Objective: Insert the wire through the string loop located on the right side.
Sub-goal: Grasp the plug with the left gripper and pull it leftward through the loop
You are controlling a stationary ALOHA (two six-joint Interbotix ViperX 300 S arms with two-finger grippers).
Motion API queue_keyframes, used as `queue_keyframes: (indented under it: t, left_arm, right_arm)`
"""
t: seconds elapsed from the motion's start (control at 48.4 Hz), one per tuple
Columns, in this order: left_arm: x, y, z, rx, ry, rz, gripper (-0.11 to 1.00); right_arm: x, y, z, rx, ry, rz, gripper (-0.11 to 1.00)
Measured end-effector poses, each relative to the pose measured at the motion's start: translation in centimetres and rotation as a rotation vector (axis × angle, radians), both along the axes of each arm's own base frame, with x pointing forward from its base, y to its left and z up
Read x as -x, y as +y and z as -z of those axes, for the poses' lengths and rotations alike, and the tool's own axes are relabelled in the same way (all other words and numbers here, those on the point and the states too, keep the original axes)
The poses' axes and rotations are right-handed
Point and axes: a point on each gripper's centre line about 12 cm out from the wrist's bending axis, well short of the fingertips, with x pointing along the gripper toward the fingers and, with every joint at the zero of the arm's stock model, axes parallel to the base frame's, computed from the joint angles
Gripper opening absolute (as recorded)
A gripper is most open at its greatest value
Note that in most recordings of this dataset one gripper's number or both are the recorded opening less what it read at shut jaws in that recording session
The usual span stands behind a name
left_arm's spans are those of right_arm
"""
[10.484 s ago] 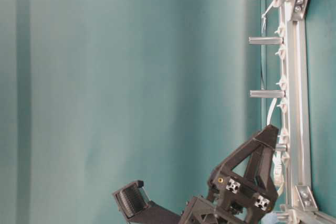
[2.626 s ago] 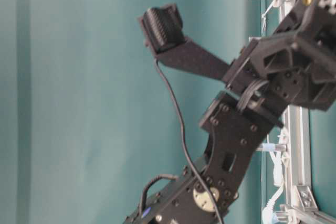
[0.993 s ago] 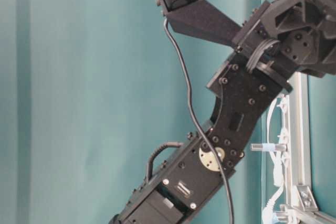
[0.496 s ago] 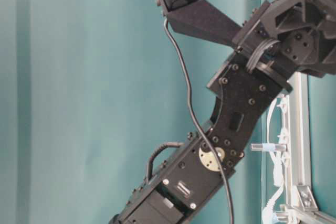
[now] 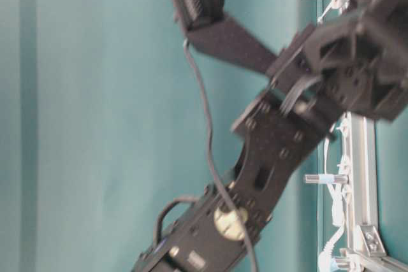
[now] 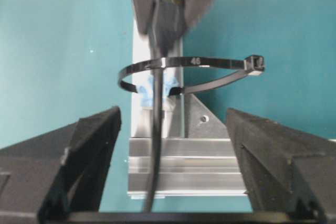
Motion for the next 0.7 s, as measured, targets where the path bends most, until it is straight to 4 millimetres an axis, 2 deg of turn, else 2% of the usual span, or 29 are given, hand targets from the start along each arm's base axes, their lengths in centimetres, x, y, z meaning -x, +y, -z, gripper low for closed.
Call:
queue_keyframes:
  t: [0.248,0.703]
  left_arm:
    - [3.5,0.2,-1.4,-0.002,0.024,0.005,0.2]
    - [11.8,-1.4,-1.1,-0.016,0.109,0.068,0.2]
  right_arm:
    - [0.0,0.0,0.0,0.002,0.001,-0.001,0.87]
    - [0.0,0.0,0.0,0.0,0.0,0.002,0.86]
